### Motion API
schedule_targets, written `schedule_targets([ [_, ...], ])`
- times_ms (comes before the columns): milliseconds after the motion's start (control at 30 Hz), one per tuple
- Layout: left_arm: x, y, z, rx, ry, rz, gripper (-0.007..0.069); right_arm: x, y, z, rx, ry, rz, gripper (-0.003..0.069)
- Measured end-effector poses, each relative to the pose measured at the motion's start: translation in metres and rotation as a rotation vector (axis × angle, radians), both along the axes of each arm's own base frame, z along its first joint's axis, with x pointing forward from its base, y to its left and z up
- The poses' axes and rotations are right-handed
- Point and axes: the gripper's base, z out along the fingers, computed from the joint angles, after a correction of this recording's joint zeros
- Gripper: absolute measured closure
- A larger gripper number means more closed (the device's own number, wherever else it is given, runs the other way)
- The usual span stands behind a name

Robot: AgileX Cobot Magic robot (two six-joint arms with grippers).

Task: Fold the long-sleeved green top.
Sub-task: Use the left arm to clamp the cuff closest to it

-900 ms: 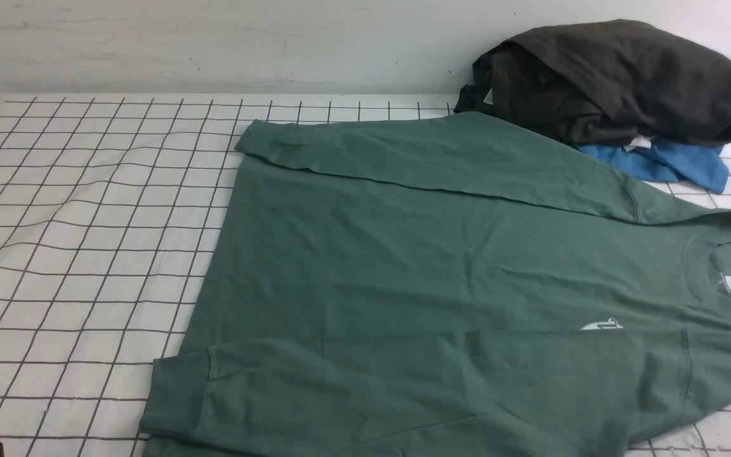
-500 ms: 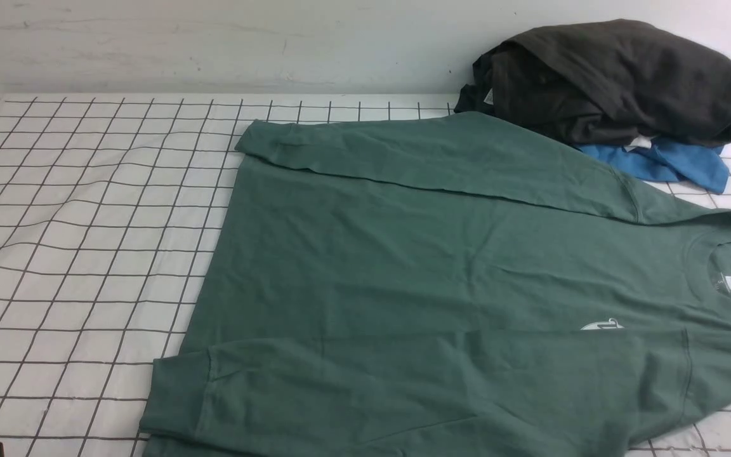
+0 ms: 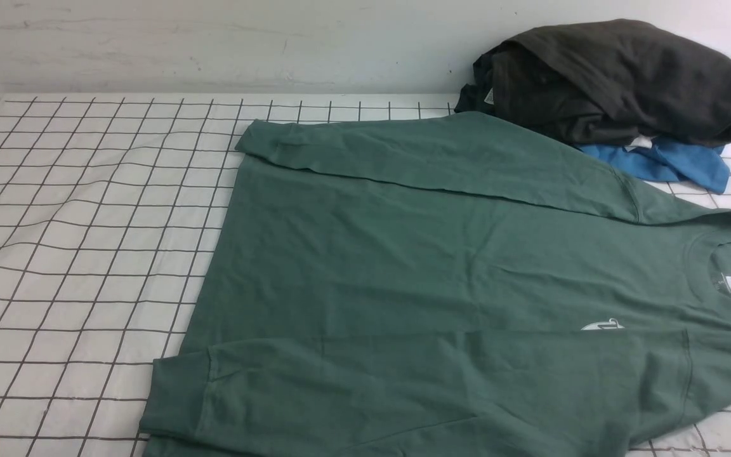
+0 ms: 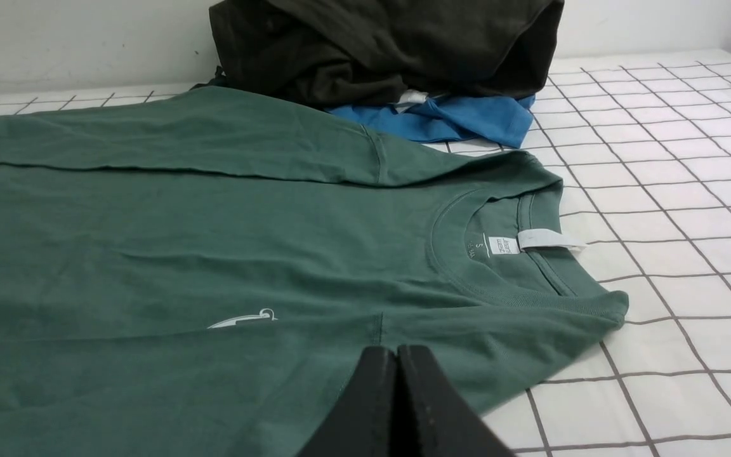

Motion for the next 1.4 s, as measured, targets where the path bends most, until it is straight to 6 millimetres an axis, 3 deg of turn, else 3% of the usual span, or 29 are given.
schedule_targets([
  [233, 0.002, -0.001, 0.019, -0.016, -0.216, -0.012, 0.0631, 0.002, 0.001, 0.019, -0.102, -0.208, 0.021, 0.0673],
  [400, -0.001, -0.002, 0.042, -0.031, -0.462, -0.027, 0.0631, -0.004, 0.008, 0.049, -0.136, -0.553, 0.078, 0.0673],
  [500, -0.004, -0.003, 0.051, -0.060, -0.563, -0.035, 0.0631, -0.008, 0.010, 0.058, -0.109, -0.663, 0.099, 0.0673],
  [633, -0.018, -0.003, 0.077, -0.209, -0.846, -0.077, 0.0631, -0.017, 0.014, 0.072, -0.044, -0.847, 0.149, 0.0673],
  [733, -0.024, -0.002, 0.104, -0.250, -0.877, -0.087, 0.0631, -0.021, 0.014, 0.086, -0.031, -0.869, 0.149, 0.0673],
  [767, -0.023, -0.002, 0.109, -0.251, -0.859, -0.084, 0.0631, -0.023, 0.013, 0.093, -0.031, -0.877, 0.147, 0.0673],
  [800, -0.023, -0.001, 0.136, -0.246, -0.826, -0.076, 0.0631, -0.028, 0.013, 0.118, -0.045, -0.897, 0.142, 0.0673],
  [833, -0.019, -0.001, 0.158, -0.229, -0.774, -0.063, 0.0631, -0.027, 0.013, 0.131, -0.067, -0.870, 0.134, 0.0673],
  [867, -0.016, -0.001, 0.160, -0.226, -0.753, -0.060, 0.0631, -0.028, 0.013, 0.140, -0.077, -0.873, 0.131, 0.0673],
  [900, -0.006, -0.002, 0.180, -0.192, -0.689, -0.045, 0.0631, -0.025, 0.013, 0.157, -0.113, -0.818, 0.115, 0.0673],
  [1033, 0.043, -0.005, 0.195, -0.149, -0.452, -0.022, 0.0631, 0.003, 0.004, 0.177, -0.167, -0.523, 0.031, 0.0671],
  [1100, 0.077, -0.008, 0.183, -0.143, -0.214, -0.001, 0.0631, 0.023, -0.003, 0.171, -0.160, -0.312, -0.016, 0.0671],
  [1233, 0.121, -0.012, 0.144, -0.167, 0.270, 0.044, 0.0631, 0.061, -0.013, 0.139, -0.129, 0.144, -0.076, 0.0671],
  [1300, 0.134, -0.015, 0.123, -0.170, 0.494, 0.053, 0.0631, 0.074, -0.011, 0.126, -0.111, 0.331, -0.052, 0.0671],
  [1333, 0.136, -0.016, 0.122, -0.176, 0.513, 0.052, 0.0631, 0.076, -0.010, 0.125, -0.111, 0.347, -0.051, 0.0671],
  [1367, 0.147, -0.020, 0.103, -0.171, 0.670, 0.038, 0.0629, 0.087, -0.002, 0.115, -0.100, 0.483, 0.024, 0.0671],
  [1400, 0.153, -0.022, 0.095, -0.176, 0.720, 0.030, 0.0627, 0.093, 0.002, 0.111, -0.099, 0.528, 0.057, 0.0671],
])
